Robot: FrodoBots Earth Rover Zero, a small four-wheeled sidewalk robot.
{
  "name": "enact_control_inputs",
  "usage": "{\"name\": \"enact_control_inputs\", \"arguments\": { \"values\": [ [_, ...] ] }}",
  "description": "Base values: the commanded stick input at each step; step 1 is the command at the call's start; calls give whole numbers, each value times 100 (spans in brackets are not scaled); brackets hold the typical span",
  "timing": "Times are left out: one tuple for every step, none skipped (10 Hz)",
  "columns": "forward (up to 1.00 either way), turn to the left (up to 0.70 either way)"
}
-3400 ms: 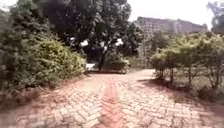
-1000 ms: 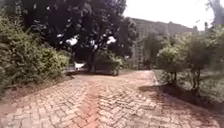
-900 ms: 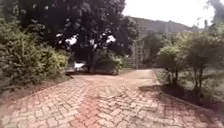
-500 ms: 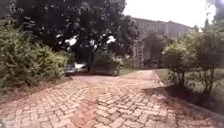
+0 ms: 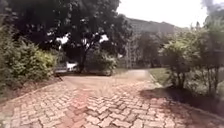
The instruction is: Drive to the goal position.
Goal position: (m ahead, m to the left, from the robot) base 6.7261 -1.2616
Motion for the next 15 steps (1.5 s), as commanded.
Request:
{"name": "enact_control_inputs", "arguments": {
  "values": [
    [70, -35],
    [70, -35],
    [70, -35],
    [70, -35],
    [70, -35],
    [70, -35],
    [70, -35],
    [70, -19],
    [70, -2],
    [70, 0],
    [70, 0],
    [70, 0],
    [70, 0],
    [70, 0],
    [70, 0]
  ]
}}
